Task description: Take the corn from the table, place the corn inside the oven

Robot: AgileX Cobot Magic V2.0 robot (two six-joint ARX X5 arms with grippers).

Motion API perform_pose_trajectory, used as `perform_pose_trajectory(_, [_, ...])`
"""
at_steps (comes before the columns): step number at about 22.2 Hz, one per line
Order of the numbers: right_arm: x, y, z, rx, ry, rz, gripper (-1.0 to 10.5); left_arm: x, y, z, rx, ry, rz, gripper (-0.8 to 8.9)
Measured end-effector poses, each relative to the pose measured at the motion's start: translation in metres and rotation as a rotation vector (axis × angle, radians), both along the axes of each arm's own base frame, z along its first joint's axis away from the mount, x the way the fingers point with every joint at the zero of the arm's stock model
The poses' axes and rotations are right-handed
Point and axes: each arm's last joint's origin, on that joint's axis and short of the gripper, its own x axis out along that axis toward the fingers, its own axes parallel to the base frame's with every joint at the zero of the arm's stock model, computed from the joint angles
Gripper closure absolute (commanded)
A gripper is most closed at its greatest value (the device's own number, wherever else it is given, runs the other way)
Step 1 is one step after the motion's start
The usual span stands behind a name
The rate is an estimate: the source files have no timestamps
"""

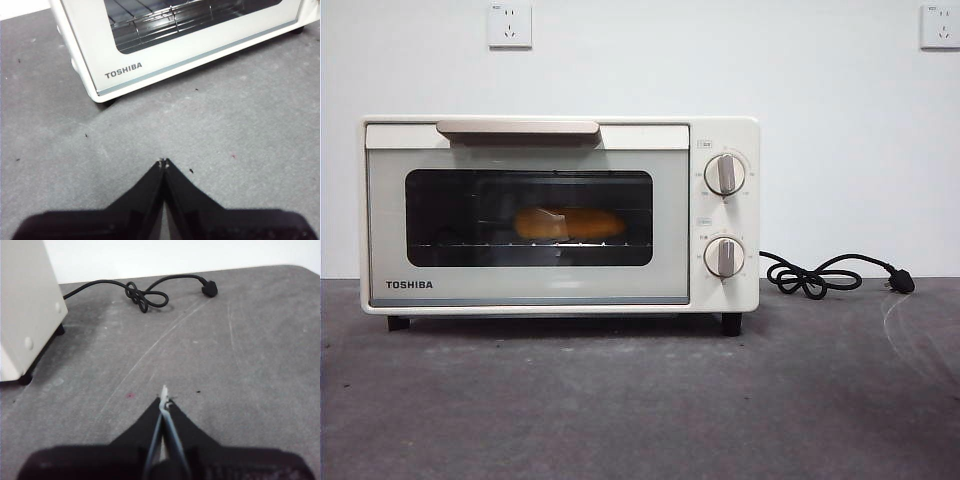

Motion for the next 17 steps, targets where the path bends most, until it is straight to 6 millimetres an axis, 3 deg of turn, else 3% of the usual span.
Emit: perform_pose_trajectory(17, [0.0000, 0.0006, 0.0003, 0.025, -0.002, -0.007, 9.5, 0.0002, 0.0000, -0.0006, 0.001, 0.006, 0.000, 8.17])
